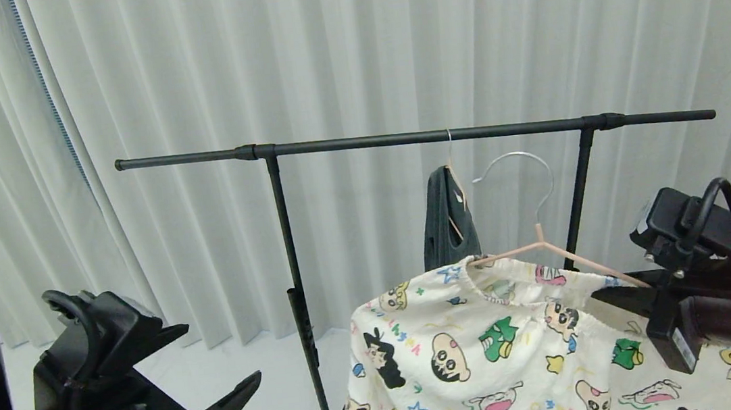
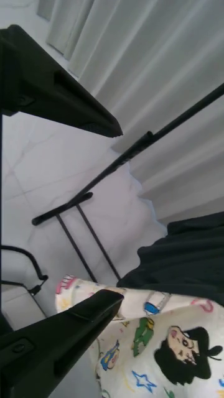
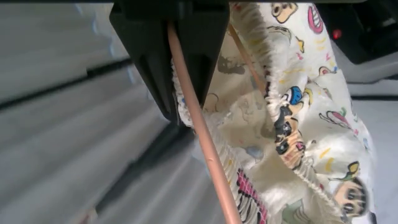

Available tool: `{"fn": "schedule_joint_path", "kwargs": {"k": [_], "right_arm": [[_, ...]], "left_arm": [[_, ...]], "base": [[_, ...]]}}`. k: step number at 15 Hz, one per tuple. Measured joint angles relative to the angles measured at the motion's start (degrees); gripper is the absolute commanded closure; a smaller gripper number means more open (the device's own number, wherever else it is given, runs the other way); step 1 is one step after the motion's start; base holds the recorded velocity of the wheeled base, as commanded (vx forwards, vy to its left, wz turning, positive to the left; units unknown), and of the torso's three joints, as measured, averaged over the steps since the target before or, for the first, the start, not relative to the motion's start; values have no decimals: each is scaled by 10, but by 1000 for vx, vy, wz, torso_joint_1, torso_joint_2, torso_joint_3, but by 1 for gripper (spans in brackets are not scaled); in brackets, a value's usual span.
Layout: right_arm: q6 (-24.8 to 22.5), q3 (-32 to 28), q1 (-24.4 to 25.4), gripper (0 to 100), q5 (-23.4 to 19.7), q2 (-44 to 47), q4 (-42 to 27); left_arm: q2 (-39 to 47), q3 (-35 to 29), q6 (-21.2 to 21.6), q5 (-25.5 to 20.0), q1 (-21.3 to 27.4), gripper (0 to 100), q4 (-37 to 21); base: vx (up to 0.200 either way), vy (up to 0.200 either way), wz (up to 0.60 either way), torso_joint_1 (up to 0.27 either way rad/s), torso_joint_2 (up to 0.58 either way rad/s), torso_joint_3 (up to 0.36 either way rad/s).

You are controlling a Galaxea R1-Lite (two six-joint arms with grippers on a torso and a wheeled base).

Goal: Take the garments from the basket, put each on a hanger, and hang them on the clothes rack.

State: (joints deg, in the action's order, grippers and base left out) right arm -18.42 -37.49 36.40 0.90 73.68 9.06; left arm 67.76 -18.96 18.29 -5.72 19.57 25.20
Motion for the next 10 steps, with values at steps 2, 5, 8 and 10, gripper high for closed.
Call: {"fn": "schedule_joint_path", "kwargs": {"k": [2,5,8,10], "right_arm": [[0,0,-49,100,12,-13,-45],[0,2,-125,100,43,-46,-115],[1,4,-195,100,71,-80,-180],[1,5,-232,100,101,-97,-204]], "left_arm": [[-6,-9,-14,1,-19,0,0],[-8,-19,-15,3,-78,0,0],[-8,-19,-14,3,-133,0,0],[-8,-19,-14,3,-151,0,0]], "base": [[0,0,0,0,0,0],[0,0,0,0,0,0],[0,0,0,0,0,0],[0,0,0,0,0,0]]}}
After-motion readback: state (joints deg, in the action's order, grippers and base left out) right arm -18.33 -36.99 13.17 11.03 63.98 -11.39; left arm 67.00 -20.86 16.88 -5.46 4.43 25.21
